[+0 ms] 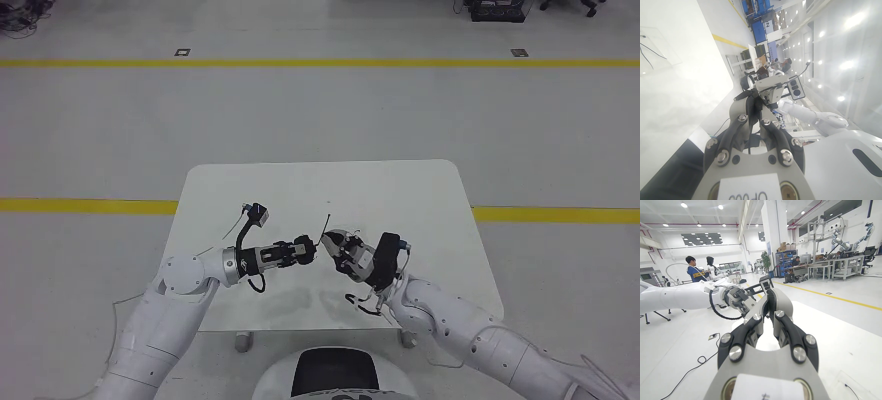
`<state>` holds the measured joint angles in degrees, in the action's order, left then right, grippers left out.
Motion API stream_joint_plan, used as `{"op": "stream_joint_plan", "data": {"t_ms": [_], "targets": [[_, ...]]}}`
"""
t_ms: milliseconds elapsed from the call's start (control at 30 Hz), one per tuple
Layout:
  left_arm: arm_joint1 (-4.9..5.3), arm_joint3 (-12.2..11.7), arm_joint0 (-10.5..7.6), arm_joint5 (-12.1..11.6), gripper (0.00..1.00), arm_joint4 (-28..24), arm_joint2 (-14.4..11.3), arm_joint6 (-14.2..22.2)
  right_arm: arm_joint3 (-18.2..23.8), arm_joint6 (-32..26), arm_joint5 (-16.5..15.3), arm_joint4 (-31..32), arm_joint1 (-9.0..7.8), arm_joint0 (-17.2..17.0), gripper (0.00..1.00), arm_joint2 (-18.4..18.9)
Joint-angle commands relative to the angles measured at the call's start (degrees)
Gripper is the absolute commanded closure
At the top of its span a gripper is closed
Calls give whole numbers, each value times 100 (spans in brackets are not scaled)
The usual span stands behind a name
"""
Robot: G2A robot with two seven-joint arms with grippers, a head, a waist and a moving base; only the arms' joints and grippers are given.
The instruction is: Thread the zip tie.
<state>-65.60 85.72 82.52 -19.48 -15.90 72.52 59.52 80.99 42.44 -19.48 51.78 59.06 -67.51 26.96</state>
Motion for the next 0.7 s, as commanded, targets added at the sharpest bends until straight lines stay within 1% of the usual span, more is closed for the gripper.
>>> {"op": "stream_joint_plan", "data": {"t_ms": [0,667], "targets": [[0,0,0,0,100,0,0,0,-8,3,0,12,13,-5,100,13],[0,0,0,0,100,0,0,0,-62,-80,0,90,91,-49,100,84]]}}
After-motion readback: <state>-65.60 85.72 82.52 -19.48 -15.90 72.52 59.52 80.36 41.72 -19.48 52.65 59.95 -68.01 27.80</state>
